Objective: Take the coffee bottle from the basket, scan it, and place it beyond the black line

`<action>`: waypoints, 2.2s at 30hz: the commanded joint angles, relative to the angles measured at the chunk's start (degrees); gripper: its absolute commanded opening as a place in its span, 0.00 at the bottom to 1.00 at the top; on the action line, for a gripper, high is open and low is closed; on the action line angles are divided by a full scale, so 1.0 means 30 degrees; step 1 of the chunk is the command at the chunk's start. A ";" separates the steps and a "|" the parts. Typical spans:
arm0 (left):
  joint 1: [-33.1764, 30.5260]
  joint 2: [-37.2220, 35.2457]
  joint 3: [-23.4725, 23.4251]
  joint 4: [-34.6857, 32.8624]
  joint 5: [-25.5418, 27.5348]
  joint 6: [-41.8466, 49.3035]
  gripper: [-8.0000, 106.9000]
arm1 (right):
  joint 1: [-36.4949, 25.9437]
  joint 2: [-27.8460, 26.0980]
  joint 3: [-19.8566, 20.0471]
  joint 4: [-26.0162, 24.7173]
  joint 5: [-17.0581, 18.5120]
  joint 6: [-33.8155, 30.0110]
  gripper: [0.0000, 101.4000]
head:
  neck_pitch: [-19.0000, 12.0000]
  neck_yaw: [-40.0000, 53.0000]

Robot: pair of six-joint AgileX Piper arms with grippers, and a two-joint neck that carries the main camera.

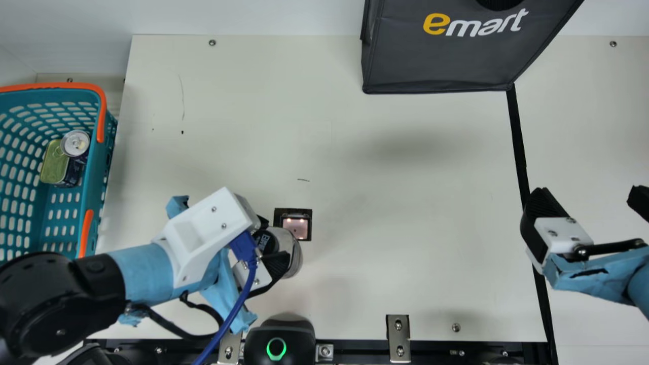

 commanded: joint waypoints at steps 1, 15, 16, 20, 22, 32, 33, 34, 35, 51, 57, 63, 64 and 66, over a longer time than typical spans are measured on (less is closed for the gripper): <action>0.0109 -0.0038 0.0092 -0.0196 0.0071 0.0417 0.16 | 0.0000 0.0000 0.0000 0.0000 0.0000 0.0000 0.90 | -0.0494 0.0030; 0.0579 0.0795 -0.0460 -0.0503 -0.0251 0.1337 0.16 | 0.0000 0.0000 0.0000 0.0000 0.0000 0.0000 0.90 | -0.0494 0.0030; 0.0584 0.0959 -0.0590 -0.0493 -0.0312 0.1365 0.16 | 0.0000 0.0000 0.0000 0.0000 0.0000 0.0000 0.90 | -0.0494 0.0030; 0.0577 0.1757 -0.1272 -0.0424 -0.0575 0.1441 0.16 | 0.0000 0.0000 0.0000 0.0000 -0.0003 0.0000 0.90 | -0.0494 0.0030; 0.0572 0.2211 -0.1674 -0.0401 -0.0707 0.1482 0.16 | 0.0000 0.0000 0.0000 0.0000 -0.0003 0.0000 0.90 | -0.0494 0.0030; 0.0497 0.4611 -0.3772 -0.0437 -0.1375 0.1689 0.16 | 0.0000 0.0000 0.0000 0.0000 -0.0003 0.0000 0.90 | -0.0494 0.0030; 0.0489 0.4835 -0.3953 -0.0449 -0.1441 0.1718 0.16 | 0.0000 0.0000 0.0000 0.0000 -0.0003 0.0000 0.90 | -0.0494 0.0030; 0.0471 0.5058 -0.4138 -0.0450 -0.1501 0.1728 0.16 | 0.0000 0.0000 0.0000 0.0000 -0.0003 0.0000 0.90 | -0.0494 0.0030; 0.0471 0.5281 -0.4318 -0.0466 -0.1557 0.1761 0.16 | 0.0000 0.0000 0.0000 0.0000 -0.0003 0.0000 0.90 | -0.0494 0.0030; 0.0405 0.8521 -0.6821 -0.0581 -0.2395 0.1986 0.16 | 0.0000 0.0000 0.0000 0.0000 0.0013 0.0000 0.90 | -0.0494 0.0030; 0.0371 0.9487 -0.7529 -0.0643 -0.2588 0.2112 0.16 | 0.0000 0.0000 0.0000 0.0000 0.0013 0.0000 0.90 | -0.0494 0.0030; 0.0303 1.0266 -0.8009 -0.0702 -0.2761 0.2243 0.16 | 0.0000 0.0000 0.0000 0.0000 0.0013 0.0000 0.90 | -0.0494 0.0030; 0.0272 1.0381 -0.8059 -0.0701 -0.2802 0.2257 0.16 | 0.0000 0.0000 0.0000 0.0000 0.0013 0.0000 0.90 | -0.0494 0.0030; 0.0219 1.0627 -0.8179 -0.0706 -0.2880 0.2292 0.16 | 0.0000 0.0000 0.0000 0.0000 0.0013 0.0000 0.90 | -0.0494 0.0030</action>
